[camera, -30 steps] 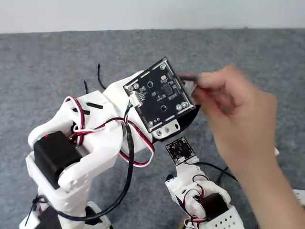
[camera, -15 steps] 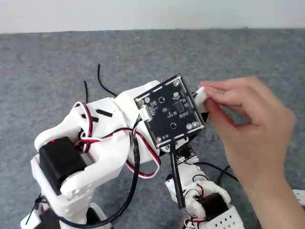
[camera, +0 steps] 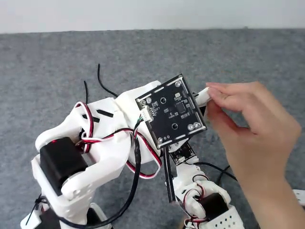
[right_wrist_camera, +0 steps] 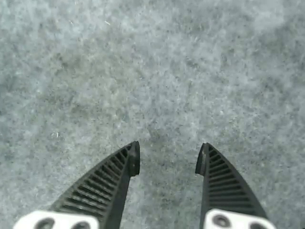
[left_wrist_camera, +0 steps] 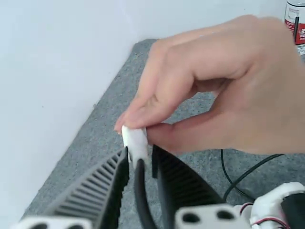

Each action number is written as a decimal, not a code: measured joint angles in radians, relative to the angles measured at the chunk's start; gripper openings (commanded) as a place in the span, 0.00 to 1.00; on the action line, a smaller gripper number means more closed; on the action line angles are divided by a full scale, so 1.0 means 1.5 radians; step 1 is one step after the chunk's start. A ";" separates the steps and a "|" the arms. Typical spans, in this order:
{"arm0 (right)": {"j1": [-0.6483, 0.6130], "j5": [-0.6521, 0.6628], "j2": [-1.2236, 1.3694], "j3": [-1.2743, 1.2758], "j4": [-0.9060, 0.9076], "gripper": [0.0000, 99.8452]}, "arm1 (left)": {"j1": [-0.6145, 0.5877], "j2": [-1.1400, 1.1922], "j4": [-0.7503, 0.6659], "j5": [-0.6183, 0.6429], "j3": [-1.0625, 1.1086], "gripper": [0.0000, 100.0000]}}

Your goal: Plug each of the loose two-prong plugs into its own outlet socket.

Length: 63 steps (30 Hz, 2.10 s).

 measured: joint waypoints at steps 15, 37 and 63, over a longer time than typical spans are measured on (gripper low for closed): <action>0.000 0.000 0.000 0.000 0.000 0.20 | 0.003 -0.001 0.000 -0.001 0.000 0.07; 0.000 0.000 0.000 0.000 0.000 0.20 | 0.006 0.000 0.006 -0.001 0.061 0.01; 0.000 0.000 0.000 0.000 0.000 0.20 | -0.376 0.088 0.021 0.056 0.141 0.01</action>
